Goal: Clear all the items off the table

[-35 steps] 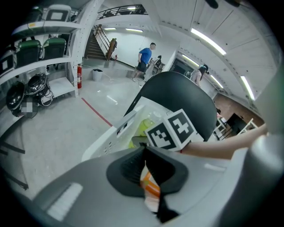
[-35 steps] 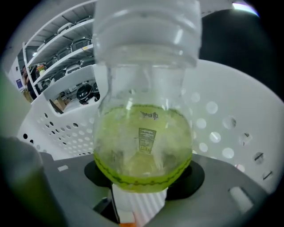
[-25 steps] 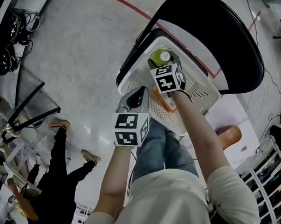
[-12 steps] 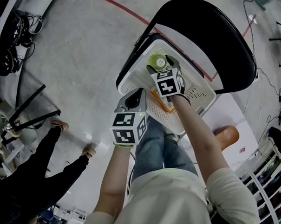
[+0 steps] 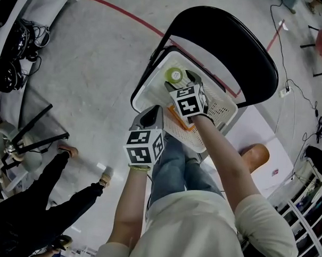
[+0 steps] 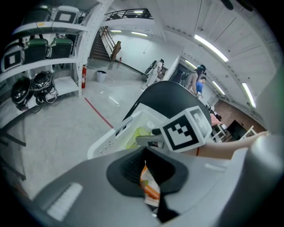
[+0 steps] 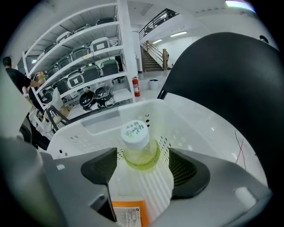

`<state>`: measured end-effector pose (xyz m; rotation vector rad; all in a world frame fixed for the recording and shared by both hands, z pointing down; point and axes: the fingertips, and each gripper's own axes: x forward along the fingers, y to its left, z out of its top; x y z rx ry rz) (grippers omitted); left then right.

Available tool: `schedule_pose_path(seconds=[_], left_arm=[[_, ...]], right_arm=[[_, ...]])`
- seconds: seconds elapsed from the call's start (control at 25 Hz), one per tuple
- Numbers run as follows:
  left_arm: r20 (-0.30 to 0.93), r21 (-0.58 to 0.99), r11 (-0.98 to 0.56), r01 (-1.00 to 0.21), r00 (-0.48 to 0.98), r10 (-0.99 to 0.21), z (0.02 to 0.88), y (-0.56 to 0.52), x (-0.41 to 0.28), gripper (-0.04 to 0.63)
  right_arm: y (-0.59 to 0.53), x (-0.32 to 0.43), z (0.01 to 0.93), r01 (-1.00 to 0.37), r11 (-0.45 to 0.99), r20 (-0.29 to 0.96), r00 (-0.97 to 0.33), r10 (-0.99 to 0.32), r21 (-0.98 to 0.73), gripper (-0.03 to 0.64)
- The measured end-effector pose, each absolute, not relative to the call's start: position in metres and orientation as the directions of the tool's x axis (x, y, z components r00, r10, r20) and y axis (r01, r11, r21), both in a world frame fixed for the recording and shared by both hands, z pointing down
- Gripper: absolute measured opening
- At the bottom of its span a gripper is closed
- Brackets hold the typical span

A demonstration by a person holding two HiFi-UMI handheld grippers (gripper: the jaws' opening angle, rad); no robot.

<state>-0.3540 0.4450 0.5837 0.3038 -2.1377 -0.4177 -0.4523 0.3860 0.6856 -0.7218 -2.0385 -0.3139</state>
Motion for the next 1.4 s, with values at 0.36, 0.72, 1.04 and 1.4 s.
schedule_pose_path(seconds=[0.36, 0.72, 1.04, 1.4], left_arm=[[0.741, 0.388, 0.920, -0.061, -0.573, -0.350, 0.565, 0.442, -0.349, 0.009], [0.751, 0.369, 0.927, -0.071, -0.564, -0.343, 0.552, 0.434, -0.333, 0.009], [0.753, 0.356, 0.930, -0.097, -0.559, -0.347, 0.533, 0.421, -0.317, 0.009], [0.741, 0.350, 0.924, -0.156, -0.556, -0.375, 0.513, 0.402, -0.301, 0.009]], right_arm=[[0.373, -0.424, 0.654, 0.593, 0.801, 0.841, -0.390, 0.375, -0.081, 0.296], [0.360, -0.397, 0.610, 0.590, 0.803, 0.820, -0.418, 0.391, -0.082, 0.177], [0.340, -0.376, 0.568, 0.567, 0.822, 0.806, -0.457, 0.375, -0.061, 0.021], [0.323, -0.348, 0.535, 0.586, 0.810, 0.795, -0.485, 0.365, -0.014, -0.001]])
